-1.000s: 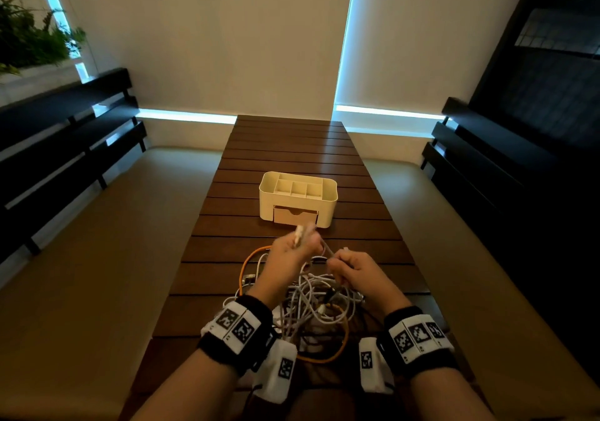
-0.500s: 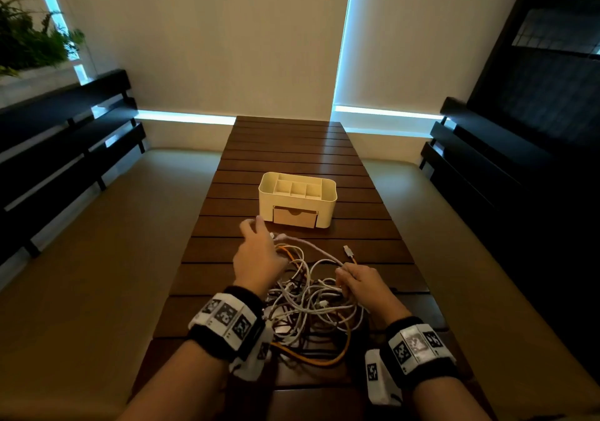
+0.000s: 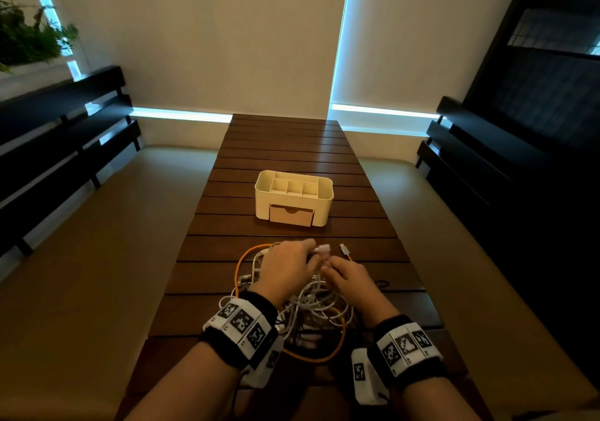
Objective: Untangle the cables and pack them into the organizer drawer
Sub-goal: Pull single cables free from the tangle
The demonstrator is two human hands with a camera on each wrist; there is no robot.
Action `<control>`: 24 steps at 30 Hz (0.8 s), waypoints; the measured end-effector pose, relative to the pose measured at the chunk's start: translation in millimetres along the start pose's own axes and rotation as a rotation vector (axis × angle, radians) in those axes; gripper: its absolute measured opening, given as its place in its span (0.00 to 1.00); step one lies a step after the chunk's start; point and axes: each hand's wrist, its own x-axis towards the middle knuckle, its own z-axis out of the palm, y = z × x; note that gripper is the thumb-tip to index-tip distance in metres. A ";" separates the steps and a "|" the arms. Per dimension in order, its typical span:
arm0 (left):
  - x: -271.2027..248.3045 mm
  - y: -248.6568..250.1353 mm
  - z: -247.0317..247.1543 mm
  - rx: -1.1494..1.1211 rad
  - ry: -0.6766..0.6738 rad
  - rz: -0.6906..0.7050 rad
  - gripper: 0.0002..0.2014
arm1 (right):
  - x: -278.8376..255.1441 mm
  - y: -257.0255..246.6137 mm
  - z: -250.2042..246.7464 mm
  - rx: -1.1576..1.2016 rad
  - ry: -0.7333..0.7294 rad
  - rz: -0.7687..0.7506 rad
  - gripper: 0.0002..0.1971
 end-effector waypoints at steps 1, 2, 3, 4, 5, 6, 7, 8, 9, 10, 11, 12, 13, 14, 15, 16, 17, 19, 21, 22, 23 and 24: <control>2.1 1.5 -7.5 -0.053 0.045 0.007 0.14 | -0.5 2.6 -1.5 0.031 0.020 0.009 0.08; 4.1 2.1 -15.4 -0.124 0.096 0.004 0.15 | -0.9 5.8 -3.1 0.052 0.029 0.023 0.09; 6.2 1.9 -24.0 -0.218 0.152 -0.018 0.16 | -1.7 9.5 -4.4 0.060 0.031 0.041 0.09; 8.8 1.2 -32.2 -0.328 0.222 -0.059 0.17 | -2.3 15.0 -5.1 0.053 0.033 0.061 0.09; 10.9 0.2 -39.5 -0.448 0.285 -0.108 0.16 | -3.3 21.1 -5.0 0.042 0.040 0.083 0.09; 13.2 -0.9 -46.4 -0.541 0.336 -0.157 0.16 | -4.4 26.8 -4.7 0.033 0.050 0.105 0.09; 15.3 -3.2 -51.8 -0.584 0.374 -0.190 0.16 | -5.4 31.7 -4.5 0.034 0.060 0.121 0.08; 15.9 -6.2 -55.4 -0.584 0.392 -0.208 0.16 | -6.7 35.0 -4.0 0.052 0.072 0.126 0.08; 15.4 -9.2 -57.2 -0.564 0.403 -0.226 0.16 | -7.9 37.6 -3.5 0.084 0.085 0.124 0.08; 13.8 -12.8 -57.5 -0.523 0.400 -0.253 0.15 | -9.0 39.0 -3.5 0.111 0.103 0.116 0.09; 12.8 -17.6 -55.1 -0.461 0.391 -0.280 0.14 | -9.6 39.5 -3.5 0.121 0.130 0.104 0.10; 11.3 -22.5 -52.2 -0.367 0.361 -0.315 0.10 | -10.1 39.1 -3.7 0.117 0.172 0.086 0.09; 9.2 -25.8 -49.5 -0.273 0.314 -0.349 0.05 | -9.9 38.8 -4.6 0.106 0.231 0.065 0.08; 7.1 -27.0 -45.9 -0.202 0.266 -0.367 0.08 | -9.4 38.7 -5.8 0.066 0.303 0.042 0.08; 5.1 -27.0 -40.5 -0.172 0.223 -0.358 0.15 | -8.6 37.1 -7.2 -0.006 0.375 0.019 0.09; 2.6 -23.7 -37.7 -0.198 0.196 -0.306 0.20 | -7.6 33.2 -9.0 -0.078 0.428 -0.010 0.09; 1.0 -18.3 -35.0 -0.256 0.184 -0.225 0.23 | -6.0 28.2 -10.4 -0.111 0.451 -0.048 0.09; -1.2 -4.7 -26.8 -0.374 0.127 -0.041 0.22 | -1.5 16.1 -11.2 -0.092 0.421 -0.138 0.09; -1.2 5.6 -15.3 -0.360 -0.017 0.063 0.21 | 1.8 6.3 -10.1 -0.127 0.374 -0.218 0.08; 0.2 7.4 -9.1 -0.305 -0.088 0.066 0.22 | 2.5 3.2 -9.8 -0.151 0.362 -0.249 0.07; 1.3 7.2 -4.0 -0.246 -0.121 0.056 0.21 | 2.5 0.7 -10.0 -0.164 0.357 -0.273 0.07; 2.2 4.9 0.3 -0.200 -0.111 0.046 0.18 | 1.5 -0.8 -10.5 -0.174 0.355 -0.292 0.06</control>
